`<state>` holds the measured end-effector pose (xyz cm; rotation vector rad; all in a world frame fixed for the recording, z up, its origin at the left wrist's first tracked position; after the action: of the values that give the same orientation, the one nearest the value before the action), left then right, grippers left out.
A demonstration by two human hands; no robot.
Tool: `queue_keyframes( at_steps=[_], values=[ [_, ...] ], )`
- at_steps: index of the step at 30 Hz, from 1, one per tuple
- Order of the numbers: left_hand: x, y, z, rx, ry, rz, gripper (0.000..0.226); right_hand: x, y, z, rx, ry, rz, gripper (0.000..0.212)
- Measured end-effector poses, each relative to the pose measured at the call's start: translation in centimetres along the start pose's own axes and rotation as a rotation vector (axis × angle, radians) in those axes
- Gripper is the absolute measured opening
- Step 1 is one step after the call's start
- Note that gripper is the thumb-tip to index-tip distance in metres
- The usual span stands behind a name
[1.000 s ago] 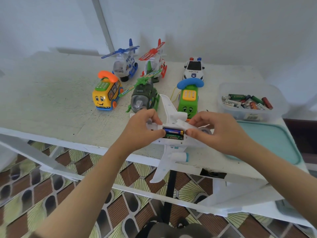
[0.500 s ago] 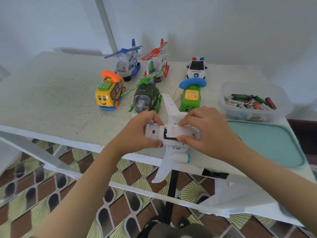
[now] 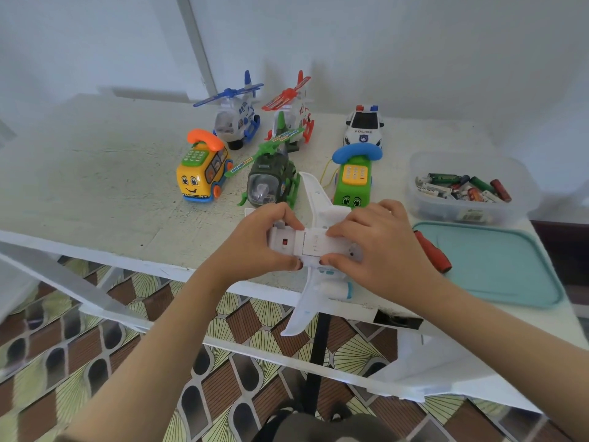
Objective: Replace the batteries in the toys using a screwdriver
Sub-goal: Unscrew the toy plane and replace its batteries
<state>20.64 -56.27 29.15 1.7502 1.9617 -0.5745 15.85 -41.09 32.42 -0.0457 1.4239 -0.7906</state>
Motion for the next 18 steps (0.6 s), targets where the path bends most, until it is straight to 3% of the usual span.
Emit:
queue_keyframes(
  at_steps=[9,18],
  values=[
    [-0.1,-0.3,0.0,0.037,-0.044,-0.021,0.043,0.5,0.6,-0.8,0.082,-0.153,-0.138,0.039],
    [-0.1,-0.5,-0.2,0.046,-0.068,-0.015,0.040,0.9,2.3,0.0,0.071,0.045,-0.243,0.026]
  ],
)
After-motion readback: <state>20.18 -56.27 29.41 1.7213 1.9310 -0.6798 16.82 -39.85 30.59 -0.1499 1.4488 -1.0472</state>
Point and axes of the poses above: each hand's wrist, its own y-axis away from the middle knuckle, its own x-axis out of the palm, z = x × y, the point moved 8 cm from there along -y, towards the middle knuckle, and after that the axes turned 3 degrees about z, right-handed, at the moved point
